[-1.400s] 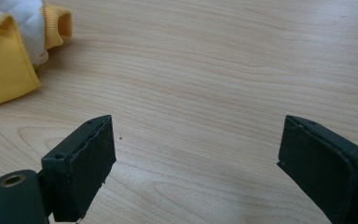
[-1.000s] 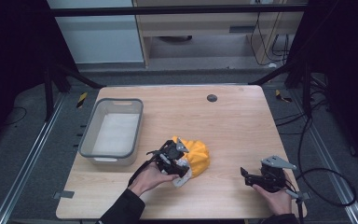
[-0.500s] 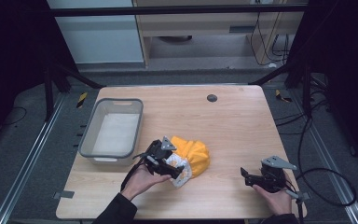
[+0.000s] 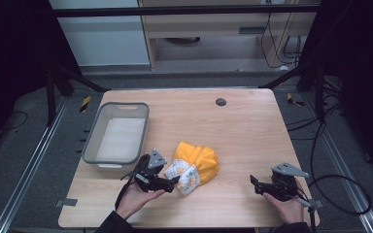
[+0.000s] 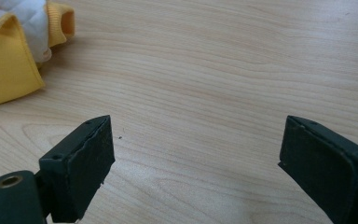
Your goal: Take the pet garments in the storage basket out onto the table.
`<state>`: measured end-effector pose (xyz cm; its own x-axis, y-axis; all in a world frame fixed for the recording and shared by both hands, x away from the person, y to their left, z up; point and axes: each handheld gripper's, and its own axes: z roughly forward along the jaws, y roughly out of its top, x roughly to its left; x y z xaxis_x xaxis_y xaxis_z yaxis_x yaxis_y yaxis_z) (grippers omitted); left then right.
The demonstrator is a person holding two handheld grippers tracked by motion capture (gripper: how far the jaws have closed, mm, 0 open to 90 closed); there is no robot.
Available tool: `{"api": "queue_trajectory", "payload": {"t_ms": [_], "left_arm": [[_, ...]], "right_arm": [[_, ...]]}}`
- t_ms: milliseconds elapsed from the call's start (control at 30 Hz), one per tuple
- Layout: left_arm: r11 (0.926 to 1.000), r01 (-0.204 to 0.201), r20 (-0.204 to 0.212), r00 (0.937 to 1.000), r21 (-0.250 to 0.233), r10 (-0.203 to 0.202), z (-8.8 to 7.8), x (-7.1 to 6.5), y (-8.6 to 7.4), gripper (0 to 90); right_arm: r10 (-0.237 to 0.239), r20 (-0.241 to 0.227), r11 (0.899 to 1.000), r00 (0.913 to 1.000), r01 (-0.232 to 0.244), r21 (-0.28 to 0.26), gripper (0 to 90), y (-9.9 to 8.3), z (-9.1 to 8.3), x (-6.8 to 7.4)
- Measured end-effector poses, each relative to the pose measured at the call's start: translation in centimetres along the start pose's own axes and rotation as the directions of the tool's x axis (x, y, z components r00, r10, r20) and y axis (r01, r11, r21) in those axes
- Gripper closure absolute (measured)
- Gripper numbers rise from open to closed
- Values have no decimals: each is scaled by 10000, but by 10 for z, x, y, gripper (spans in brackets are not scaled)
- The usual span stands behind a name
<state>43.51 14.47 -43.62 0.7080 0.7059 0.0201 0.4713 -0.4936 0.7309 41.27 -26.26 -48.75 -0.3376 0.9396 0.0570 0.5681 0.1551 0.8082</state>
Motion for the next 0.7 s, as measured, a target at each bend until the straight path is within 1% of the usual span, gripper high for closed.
{"api": "queue_trajectory", "payload": {"t_ms": [33,67,100,167,200,233,267,300,367,400,433,467,500,533,567,600,633,700], "left_arm": [[10000,25,-72,10000,-22,-25,-1,1,-5,134],[10000,87,-157,9998,-14,-87,-3,2,-9,134],[10000,87,-157,9998,-14,-87,-3,2,-9,134],[9999,152,-175,9997,-83,-153,-5,2,-15,134],[9997,152,-269,9995,-201,-157,-6,1,-17,134],[9997,190,-243,9995,-153,-193,-8,2,-22,134],[9997,190,-243,9995,-153,-193,-8,2,-22,134],[9996,227,-392,9990,-160,-233,-10,4,-29,134],[9995,292,-331,9990,-138,-297,-11,5,-32,134],[9994,313,-373,9988,-124,-317,-12,7,-35,134],[9995,301,-470,9984,-124,-307,-15,10,-41,134],[9995,301,-470,9984,-124,-307,-15,10,-41,134],[9981,560,-537,9969,-268,-574,-20,15,-48,134],[9981,560,-537,9969,-268,-574,-20,15,-48,134],[9973,675,-495,9964,-278,-688,-22,17,-52,134],[9974,658,-588,9960,-305,-675,-25,18,-55,134],[9970,689,-625,9955,-356,-711,-29,21,-61,134],[9964,735,-703,9946,-416,-763,-31,22,-64,134]], "right_arm": [[13,-7,10000,10000,-13,1,98,0,0,0],[-110,21,9999,9999,110,-10,97,0,1,0],[-110,21,9999,9999,110,-10,97,0,1,0],[-41,-20,10000,10000,41,7,97,0,0,1],[-80,-20,10000,10000,80,0,96,0,0,1],[-156,-19,9999,9999,156,-7,95,-1,0,1],[-156,-19,9999,9999,156,-7,95,-1,0,1],[-191,-15,9998,9998,191,-18,92,-1,1,1],[-212,-20,9998,9998,212,3,89,-1,1,1],[-230,-37,9997,9997,230,9,88,-1,1,2],[-220,-46,9998,9997,220,9,87,-1,1,2],[-220,-46,9998,9997,220,9,87,-1,1,2],[-255,-36,9997,9997,255,38,85,-1,2,2],[-255,-36,9997,9997,255,38,85,-1,2,2],[-285,-35,9996,9996,285,53,84,-1,2,2],[-271,-42,9996,9996,272,69,83,-1,2,3],[-314,-54,9995,9995,315,48,81,-1,3,3],[-317,-58,9995,9995,318,57,79,-1,3,4]]}}
